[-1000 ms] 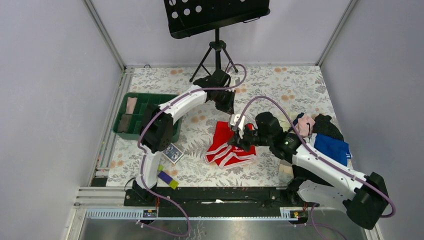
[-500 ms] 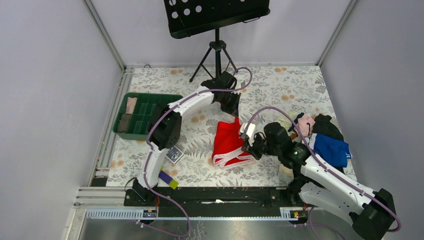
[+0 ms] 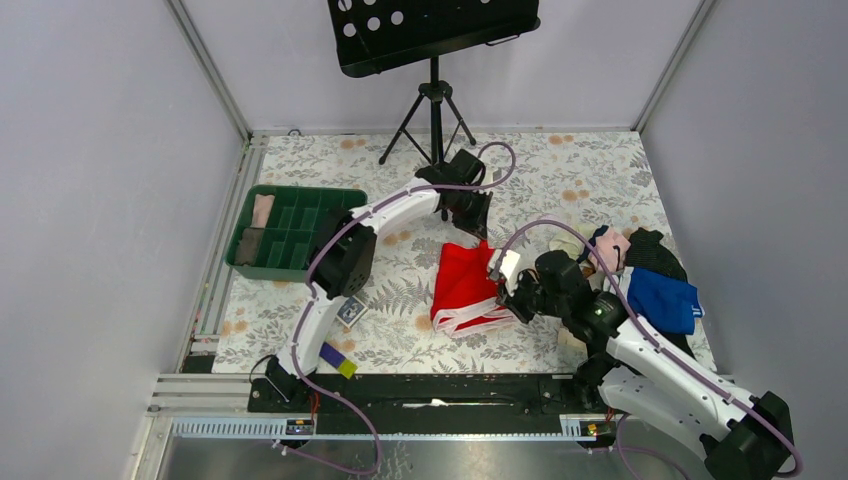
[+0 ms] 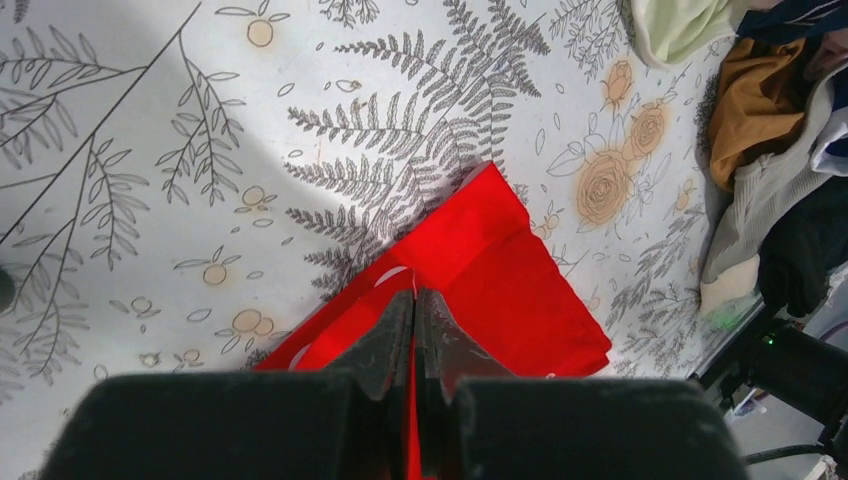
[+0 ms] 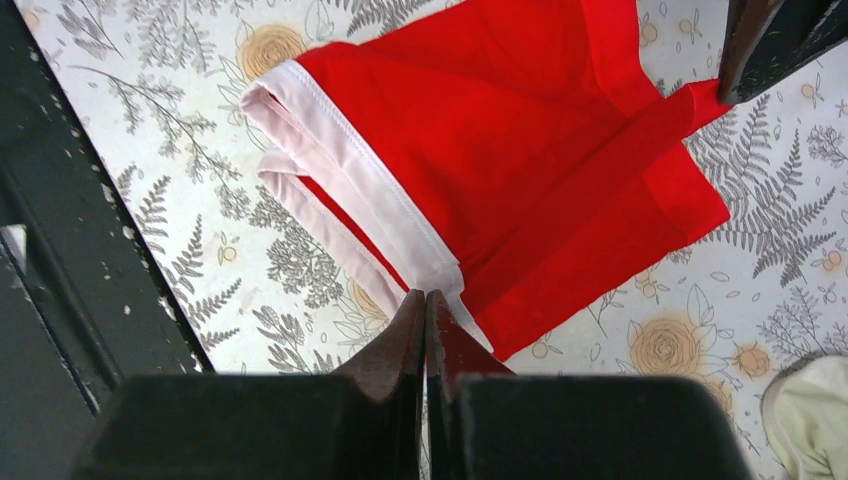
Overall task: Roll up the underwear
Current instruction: Fold the underwear at the center of the board.
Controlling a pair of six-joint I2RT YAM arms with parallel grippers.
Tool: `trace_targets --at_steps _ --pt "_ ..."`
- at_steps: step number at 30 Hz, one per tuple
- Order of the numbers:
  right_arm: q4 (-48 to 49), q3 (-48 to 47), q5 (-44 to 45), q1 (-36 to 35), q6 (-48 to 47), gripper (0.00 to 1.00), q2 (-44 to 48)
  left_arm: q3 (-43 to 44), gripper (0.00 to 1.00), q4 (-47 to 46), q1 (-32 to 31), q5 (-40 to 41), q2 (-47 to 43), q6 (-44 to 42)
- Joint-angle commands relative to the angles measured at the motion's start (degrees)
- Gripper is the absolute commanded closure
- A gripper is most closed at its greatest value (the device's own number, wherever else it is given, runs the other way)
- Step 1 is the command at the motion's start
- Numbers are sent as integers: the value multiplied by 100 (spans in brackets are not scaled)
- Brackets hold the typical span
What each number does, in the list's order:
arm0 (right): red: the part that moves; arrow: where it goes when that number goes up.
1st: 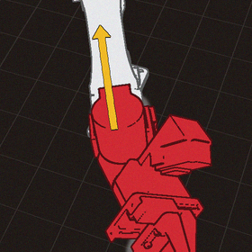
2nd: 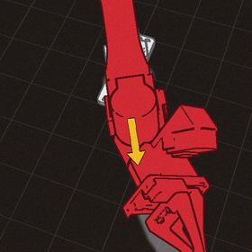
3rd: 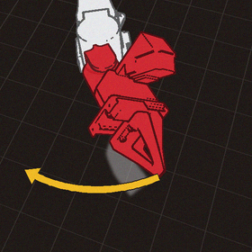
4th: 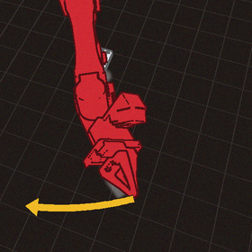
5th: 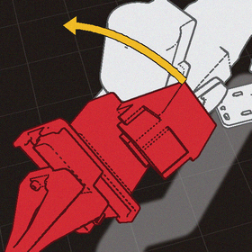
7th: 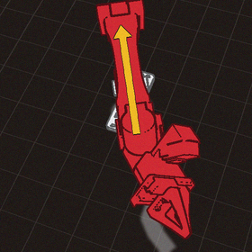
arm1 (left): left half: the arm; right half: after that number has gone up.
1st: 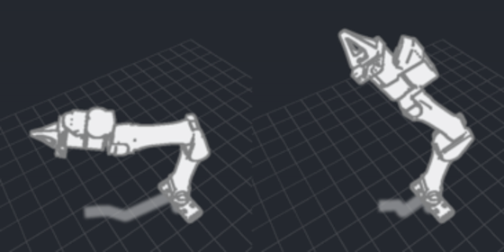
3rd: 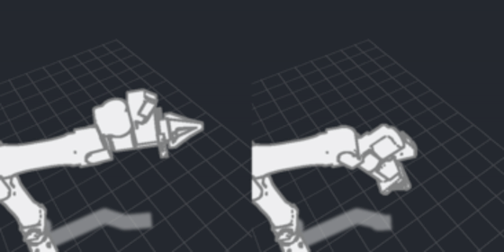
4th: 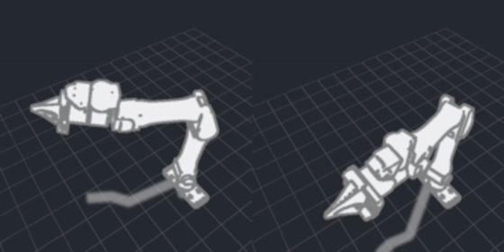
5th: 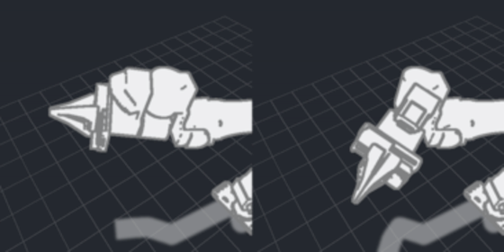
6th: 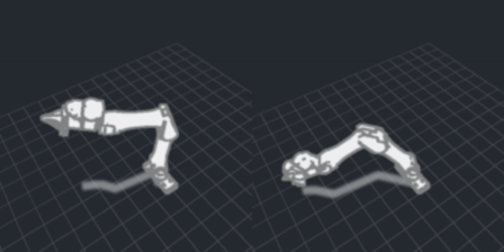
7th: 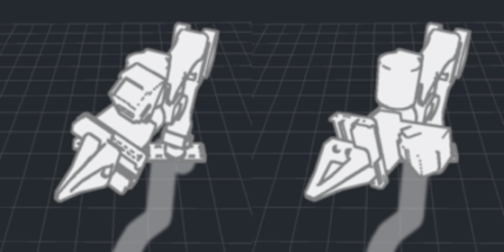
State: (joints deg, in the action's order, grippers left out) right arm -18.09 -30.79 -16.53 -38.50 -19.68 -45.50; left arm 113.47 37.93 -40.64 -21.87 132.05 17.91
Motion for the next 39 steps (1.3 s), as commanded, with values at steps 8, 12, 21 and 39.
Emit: trace_targets --at_steps 8,12,21,39 --pt "-914 -63 514 38 -794 68 305 812 72 -798 -330 -407 511 490" --pt "-1187 -393 1554 91 -620 34 1101 1425 50 -1362 -379 -1190 643 584" --pt "-287 -722 1946 548 662 36 665 -349 45 -1173 455 -1026 -1108 -152" --pt "21 -2620 -738 2548 3306 38 -3995 -2285 50 -1054 587 316 -2634 -787"
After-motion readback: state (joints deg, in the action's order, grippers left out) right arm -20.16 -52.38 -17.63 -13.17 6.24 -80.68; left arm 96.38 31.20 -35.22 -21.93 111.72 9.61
